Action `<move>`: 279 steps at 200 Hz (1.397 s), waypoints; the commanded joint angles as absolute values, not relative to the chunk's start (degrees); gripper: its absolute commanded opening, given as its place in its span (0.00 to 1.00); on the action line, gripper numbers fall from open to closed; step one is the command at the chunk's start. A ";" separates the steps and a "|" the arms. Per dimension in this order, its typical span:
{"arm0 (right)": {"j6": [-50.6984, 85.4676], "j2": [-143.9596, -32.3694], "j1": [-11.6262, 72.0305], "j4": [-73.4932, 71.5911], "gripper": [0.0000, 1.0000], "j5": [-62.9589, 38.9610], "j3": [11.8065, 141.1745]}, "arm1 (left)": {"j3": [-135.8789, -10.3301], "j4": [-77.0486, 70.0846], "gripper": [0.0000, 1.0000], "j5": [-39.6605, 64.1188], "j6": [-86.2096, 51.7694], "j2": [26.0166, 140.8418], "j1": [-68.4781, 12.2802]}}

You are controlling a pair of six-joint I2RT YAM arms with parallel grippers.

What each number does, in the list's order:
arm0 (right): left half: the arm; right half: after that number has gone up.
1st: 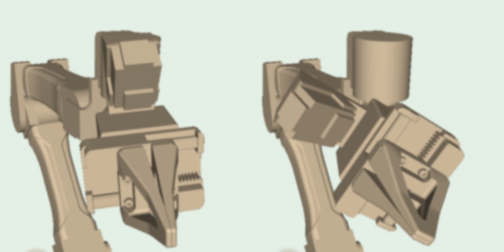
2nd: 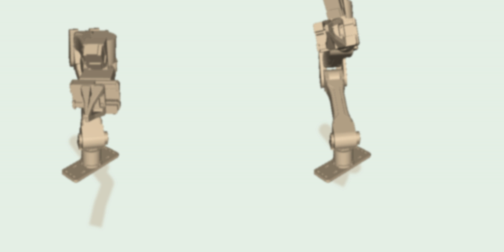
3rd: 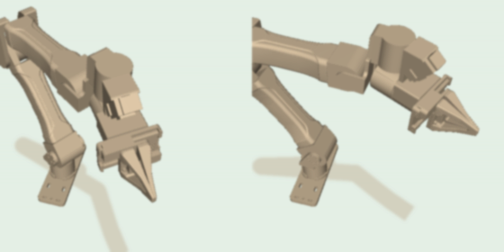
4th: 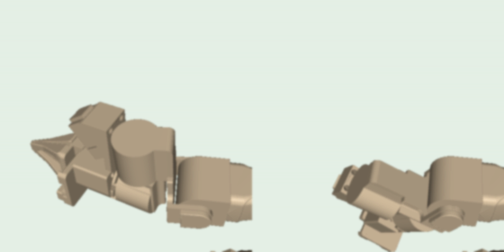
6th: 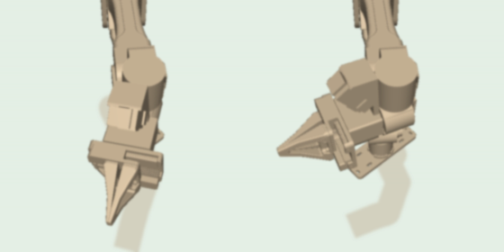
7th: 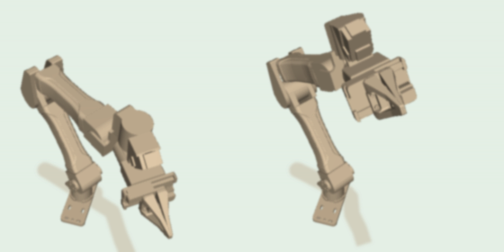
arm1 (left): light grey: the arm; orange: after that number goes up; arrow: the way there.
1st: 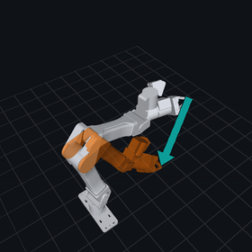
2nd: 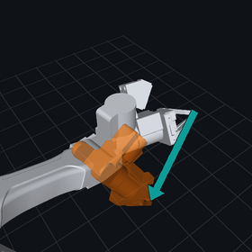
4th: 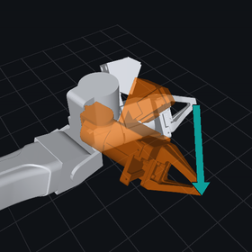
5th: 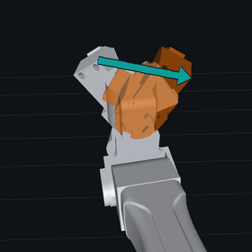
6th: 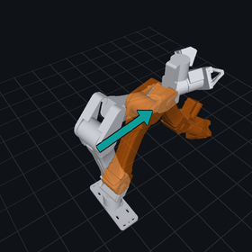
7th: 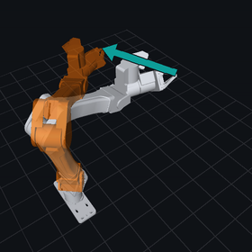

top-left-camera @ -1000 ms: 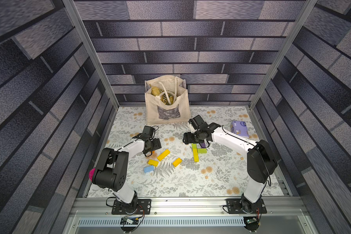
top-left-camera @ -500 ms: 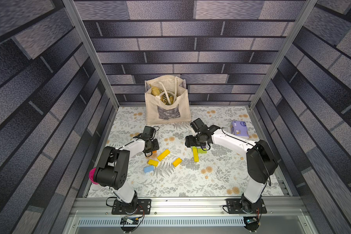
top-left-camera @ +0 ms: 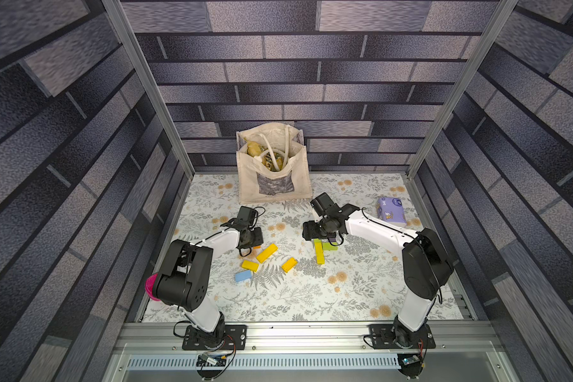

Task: Assemble the letter p with building blocks
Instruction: Pick up the building block from the center of the board, then place the building block at the center of the board.

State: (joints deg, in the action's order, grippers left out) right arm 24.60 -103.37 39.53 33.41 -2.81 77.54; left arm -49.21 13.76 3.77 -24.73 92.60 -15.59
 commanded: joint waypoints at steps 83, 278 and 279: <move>25.09 -102.66 39.13 35.62 0.77 1.64 79.63 | -53.00 10.46 0.14 0.49 -11.96 91.62 -20.02; 30.90 -101.68 35.23 33.68 0.77 3.26 75.16 | -63.66 9.51 0.20 -2.01 10.94 107.49 -31.67; 30.92 -101.73 35.19 33.71 0.77 3.25 75.15 | -63.65 9.41 0.20 -2.02 11.01 107.49 -31.70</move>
